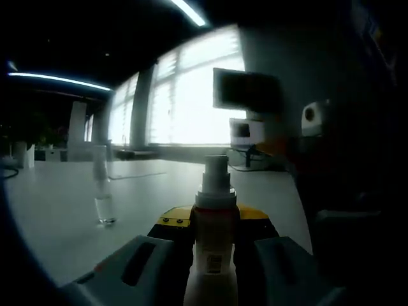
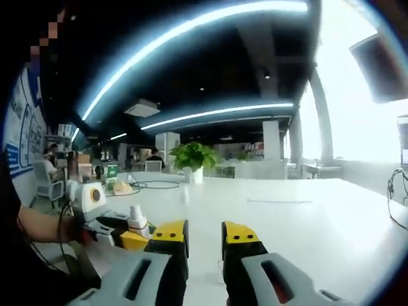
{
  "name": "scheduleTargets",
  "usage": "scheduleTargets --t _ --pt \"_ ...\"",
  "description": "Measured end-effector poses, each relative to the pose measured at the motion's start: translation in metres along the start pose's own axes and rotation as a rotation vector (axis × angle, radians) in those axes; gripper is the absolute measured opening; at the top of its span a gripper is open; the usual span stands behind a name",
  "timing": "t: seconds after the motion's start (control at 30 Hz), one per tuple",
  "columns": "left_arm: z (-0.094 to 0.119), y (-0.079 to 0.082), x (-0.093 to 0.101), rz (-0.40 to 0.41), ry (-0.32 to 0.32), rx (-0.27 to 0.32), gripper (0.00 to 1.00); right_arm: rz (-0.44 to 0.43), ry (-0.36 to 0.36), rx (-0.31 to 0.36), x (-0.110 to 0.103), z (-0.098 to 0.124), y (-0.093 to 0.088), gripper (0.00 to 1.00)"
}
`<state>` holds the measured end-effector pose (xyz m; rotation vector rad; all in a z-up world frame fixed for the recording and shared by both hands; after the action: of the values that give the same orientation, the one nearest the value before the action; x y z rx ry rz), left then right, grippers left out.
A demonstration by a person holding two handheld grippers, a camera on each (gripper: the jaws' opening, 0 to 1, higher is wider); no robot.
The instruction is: Clamp pump bottle remove cover press pump head put on cover
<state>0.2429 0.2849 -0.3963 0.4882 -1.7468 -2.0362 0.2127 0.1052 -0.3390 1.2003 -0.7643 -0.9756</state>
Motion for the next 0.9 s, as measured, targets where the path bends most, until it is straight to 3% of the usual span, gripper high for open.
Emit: scheduleTargets --t 0.37,0.9 --pt "0.0 0.0 0.001 -0.001 0.0 -0.001 0.14 -0.031 -0.032 -0.058 0.0 0.0 -0.006 0.16" --pt "0.0 0.0 0.0 -0.003 0.002 -0.002 0.14 0.003 -0.063 -0.178 -0.002 -0.021 -0.021 0.19"
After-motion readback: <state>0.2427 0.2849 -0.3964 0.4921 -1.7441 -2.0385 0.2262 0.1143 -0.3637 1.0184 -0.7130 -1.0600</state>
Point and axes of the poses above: the point that each gripper's makers call its tool centre point, and the gripper's own axes: z roughly backward along the fingers, x roughly to its right, y roughly out of its top, the point moved 4 cm from there along z, roughly backward along the fingers, and after that the axes turned 12 degrees about -x, right-handed, at the moved point
